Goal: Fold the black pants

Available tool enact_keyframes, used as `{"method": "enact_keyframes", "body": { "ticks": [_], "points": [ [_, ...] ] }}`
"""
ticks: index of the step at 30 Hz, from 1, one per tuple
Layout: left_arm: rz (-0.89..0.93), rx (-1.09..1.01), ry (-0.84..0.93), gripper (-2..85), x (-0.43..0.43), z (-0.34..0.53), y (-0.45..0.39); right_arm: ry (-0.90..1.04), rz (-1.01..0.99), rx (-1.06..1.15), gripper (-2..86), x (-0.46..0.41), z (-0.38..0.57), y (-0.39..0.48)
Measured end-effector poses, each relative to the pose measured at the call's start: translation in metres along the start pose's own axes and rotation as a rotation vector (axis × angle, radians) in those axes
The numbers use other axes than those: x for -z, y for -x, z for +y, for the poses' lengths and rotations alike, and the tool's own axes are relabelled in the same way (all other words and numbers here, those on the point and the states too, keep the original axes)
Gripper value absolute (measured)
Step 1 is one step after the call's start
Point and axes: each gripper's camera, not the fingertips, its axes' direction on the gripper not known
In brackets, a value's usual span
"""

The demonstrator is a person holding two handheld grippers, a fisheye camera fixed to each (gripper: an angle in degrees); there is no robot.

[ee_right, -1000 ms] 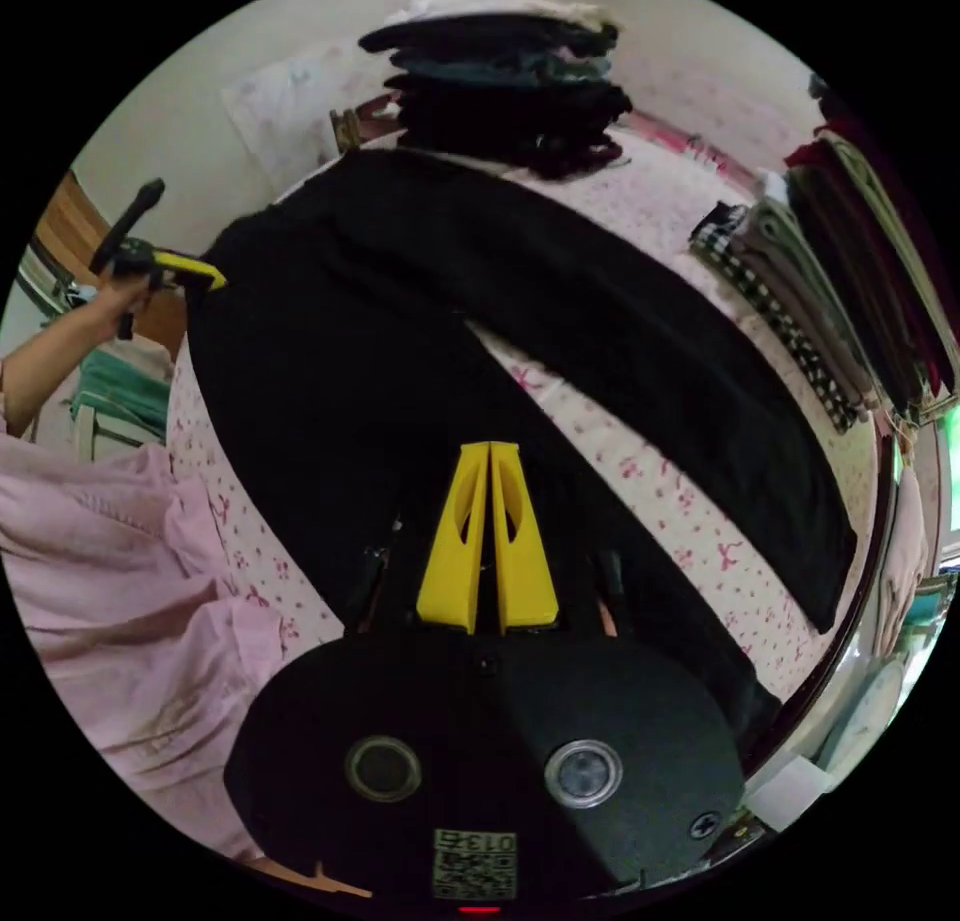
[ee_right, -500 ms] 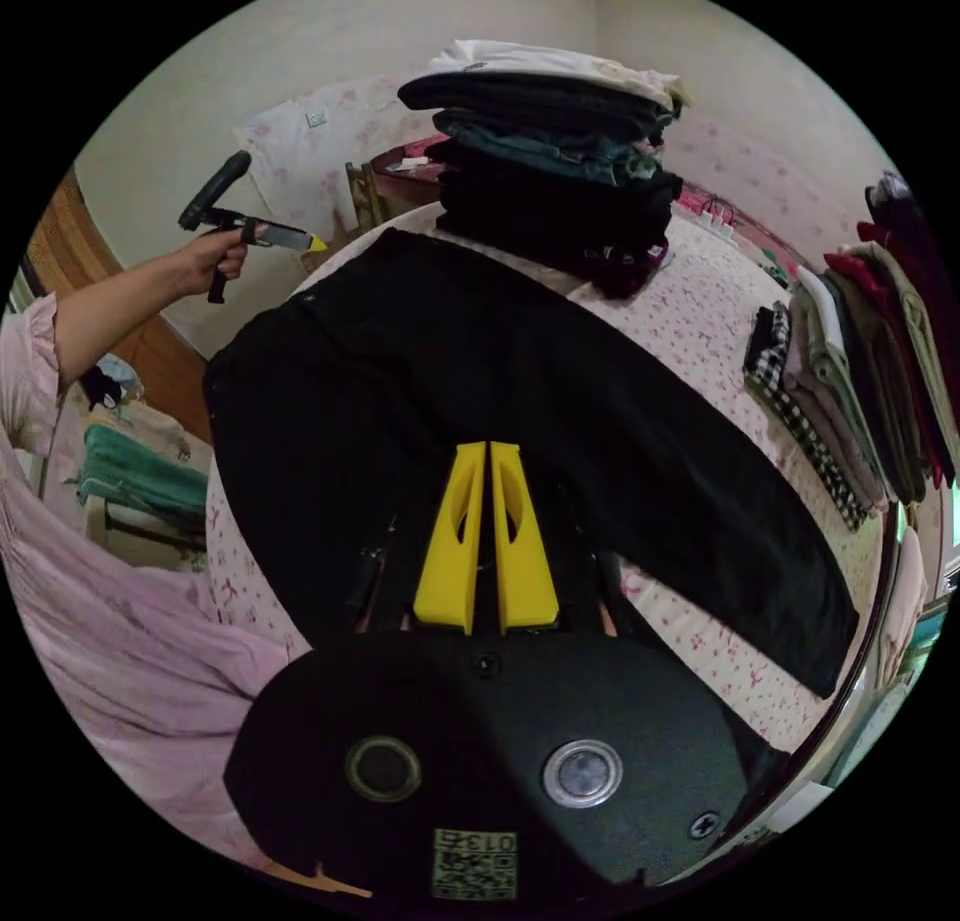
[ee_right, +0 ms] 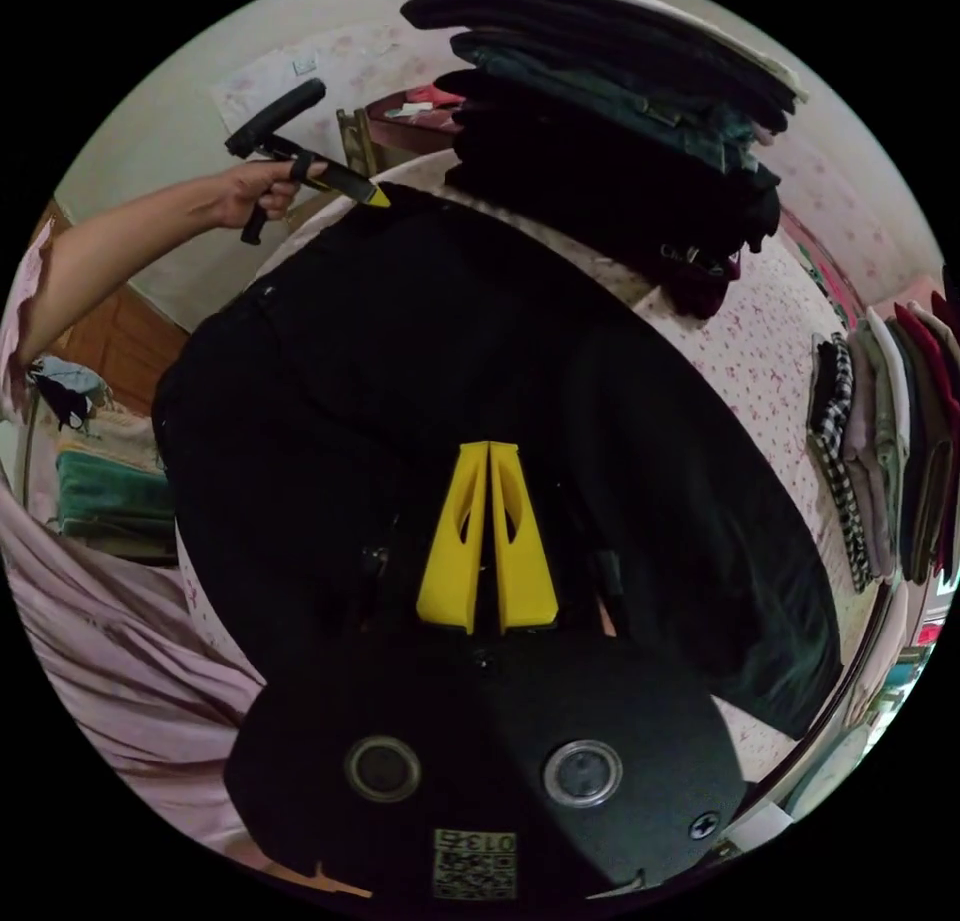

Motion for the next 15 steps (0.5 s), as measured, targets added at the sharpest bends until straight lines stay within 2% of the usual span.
{"method": "enact_keyframes", "body": {
  "ticks": [4, 7, 9, 12, 15],
  "points": [
    [-0.056, -0.082, -0.071, 5.1, 0.030, 0.001, -0.028, -0.013, 0.051, -0.001, 0.1, 0.006, -0.001, 0.009],
    [-0.104, -0.108, -0.136, 5.2, 0.047, 0.004, -0.040, -0.092, 0.117, 0.024, 0.1, 0.021, -0.003, 0.019],
    [-0.091, -0.072, -0.099, 5.5, 0.032, 0.001, -0.033, -0.094, 0.137, 0.030, 0.0, 0.020, -0.007, 0.021],
    [-0.106, 0.015, -0.048, 6.2, 0.001, 0.002, -0.024, 0.008, 0.092, -0.010, 0.0, 0.000, -0.007, 0.012],
    [-0.025, 0.108, -0.135, 6.3, 0.008, 0.011, -0.028, -0.074, 0.083, -0.119, 0.0, 0.023, 0.016, -0.004]
  ]
}}
